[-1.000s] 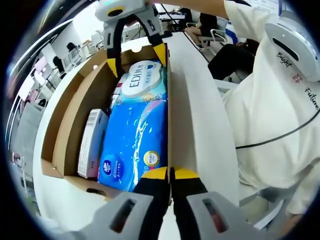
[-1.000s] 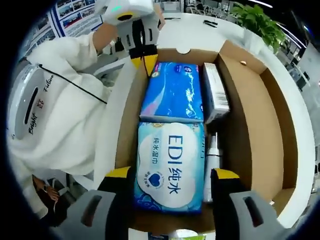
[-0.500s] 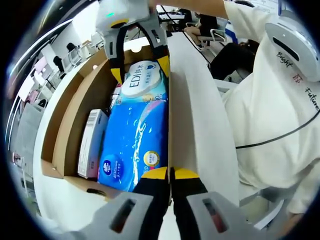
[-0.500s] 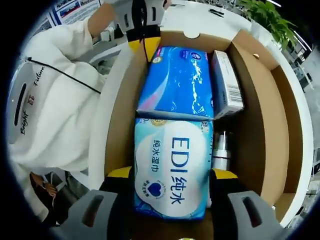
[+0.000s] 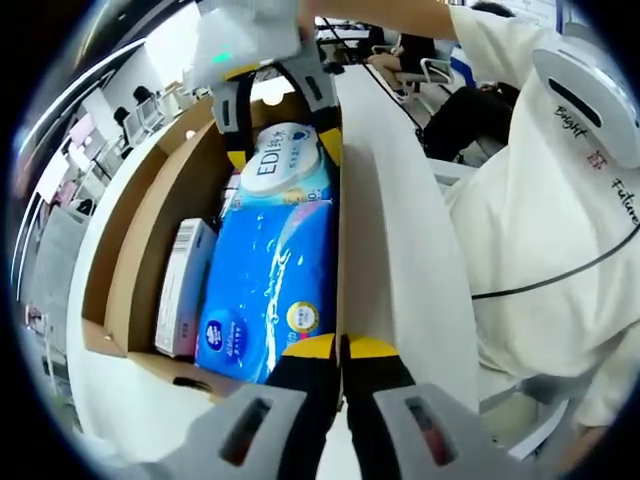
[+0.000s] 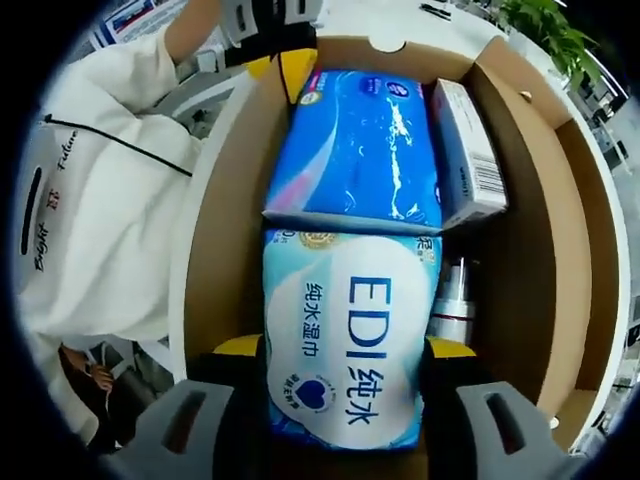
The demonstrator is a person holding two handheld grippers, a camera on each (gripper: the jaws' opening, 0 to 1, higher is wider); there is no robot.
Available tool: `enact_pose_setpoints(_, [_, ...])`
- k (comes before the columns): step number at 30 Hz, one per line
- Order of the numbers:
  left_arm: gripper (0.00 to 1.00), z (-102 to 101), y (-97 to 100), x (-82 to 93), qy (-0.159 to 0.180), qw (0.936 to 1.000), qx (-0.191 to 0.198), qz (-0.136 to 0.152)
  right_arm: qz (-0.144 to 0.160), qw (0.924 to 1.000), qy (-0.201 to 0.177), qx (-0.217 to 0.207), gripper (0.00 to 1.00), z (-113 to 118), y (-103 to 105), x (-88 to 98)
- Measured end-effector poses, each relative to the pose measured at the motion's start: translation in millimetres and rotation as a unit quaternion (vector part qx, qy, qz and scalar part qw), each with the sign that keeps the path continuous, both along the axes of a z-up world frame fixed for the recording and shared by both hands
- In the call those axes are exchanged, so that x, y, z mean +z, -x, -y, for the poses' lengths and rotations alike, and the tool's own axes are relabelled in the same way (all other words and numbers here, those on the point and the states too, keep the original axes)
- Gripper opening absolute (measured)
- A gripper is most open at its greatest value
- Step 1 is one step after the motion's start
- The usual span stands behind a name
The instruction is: Operate the shoe box by opening the lid, removing the specified soft item, and placing it in the target area until the item is outside and the box remains undamaged.
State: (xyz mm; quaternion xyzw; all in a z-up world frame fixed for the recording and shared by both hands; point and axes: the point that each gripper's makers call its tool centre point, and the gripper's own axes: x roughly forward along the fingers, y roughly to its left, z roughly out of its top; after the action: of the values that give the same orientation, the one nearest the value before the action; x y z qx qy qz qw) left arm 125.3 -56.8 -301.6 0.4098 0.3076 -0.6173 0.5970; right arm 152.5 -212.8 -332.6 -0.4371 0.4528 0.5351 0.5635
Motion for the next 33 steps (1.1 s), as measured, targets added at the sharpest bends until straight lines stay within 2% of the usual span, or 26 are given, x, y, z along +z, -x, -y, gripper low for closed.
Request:
enact_pose_setpoints(7, [0.01,0.2,-0.2,0.0,0.002,1.0000,0.000,0.000,0.014,0.9998,0.012,-0.011,0.66,-0.5,-3.5,-11.6])
enact_pose_setpoints(13, [0.01,0.3,0.1,0.1,0.005,1.0000,-0.002,0.003,-0.010,0.9999,0.009,-0.011,0.68,-1.9,-5.5,-15.6])
enact_pose_setpoints(16, [0.01,0.3,0.0,0.1,0.005,1.0000,-0.001,0.002,-0.023,0.9993,0.026,-0.014,0.69,-0.6,-6.3,-18.2])
enact_pose_setpoints(22, [0.01,0.6,-0.5,0.4,0.006,1.0000,-0.001,0.001,-0.021,0.9980,0.059,-0.013,0.69,-2.0,-2.8,-20.1])
enact_pose_setpoints(33, [0.01,1.1,0.4,0.2,0.006,1.0000,-0.002,-0.002,-0.014,0.9971,0.071,-0.024,0.65,1.5,0.0,-18.5])
